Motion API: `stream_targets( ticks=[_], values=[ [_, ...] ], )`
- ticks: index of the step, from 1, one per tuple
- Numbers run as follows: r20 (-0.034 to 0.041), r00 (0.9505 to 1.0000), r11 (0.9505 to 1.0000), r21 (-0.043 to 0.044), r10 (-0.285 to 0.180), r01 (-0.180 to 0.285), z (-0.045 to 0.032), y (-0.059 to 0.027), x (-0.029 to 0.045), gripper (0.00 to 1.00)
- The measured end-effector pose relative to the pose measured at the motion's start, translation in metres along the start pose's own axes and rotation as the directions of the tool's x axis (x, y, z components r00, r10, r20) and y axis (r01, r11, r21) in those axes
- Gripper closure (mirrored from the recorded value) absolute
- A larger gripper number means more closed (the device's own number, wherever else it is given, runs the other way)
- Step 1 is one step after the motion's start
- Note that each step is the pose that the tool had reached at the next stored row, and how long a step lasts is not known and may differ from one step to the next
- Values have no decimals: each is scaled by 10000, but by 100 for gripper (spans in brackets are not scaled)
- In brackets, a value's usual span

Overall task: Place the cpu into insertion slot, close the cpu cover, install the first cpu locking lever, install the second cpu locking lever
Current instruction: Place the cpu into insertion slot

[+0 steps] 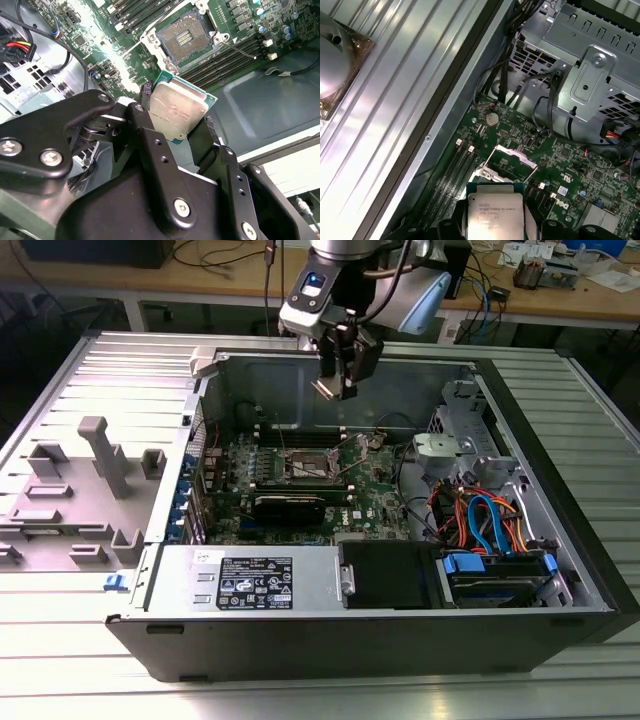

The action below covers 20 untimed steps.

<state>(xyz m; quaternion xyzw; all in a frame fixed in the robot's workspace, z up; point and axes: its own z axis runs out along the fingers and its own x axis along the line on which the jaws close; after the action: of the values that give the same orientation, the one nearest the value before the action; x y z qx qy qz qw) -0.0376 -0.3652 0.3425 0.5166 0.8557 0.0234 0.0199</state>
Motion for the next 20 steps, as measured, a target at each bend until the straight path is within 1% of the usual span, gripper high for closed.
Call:
stream_targets(
  ticks=[5,8,15,17,20],
  values=[
    [26,9991,9991,4,424,-424,7,0,0,45],
    [42,9975,9976,6,699,-699,20,-2,-1,45],
    [59,9950,9950,11,999,-999,58,-18,-27,45],
    [62,9934,9934,34,1149,-1149,64,-20,-29,45],
    [59,9892,9892,94,1465,-1465,72,-20,-29,45]
  ],
)
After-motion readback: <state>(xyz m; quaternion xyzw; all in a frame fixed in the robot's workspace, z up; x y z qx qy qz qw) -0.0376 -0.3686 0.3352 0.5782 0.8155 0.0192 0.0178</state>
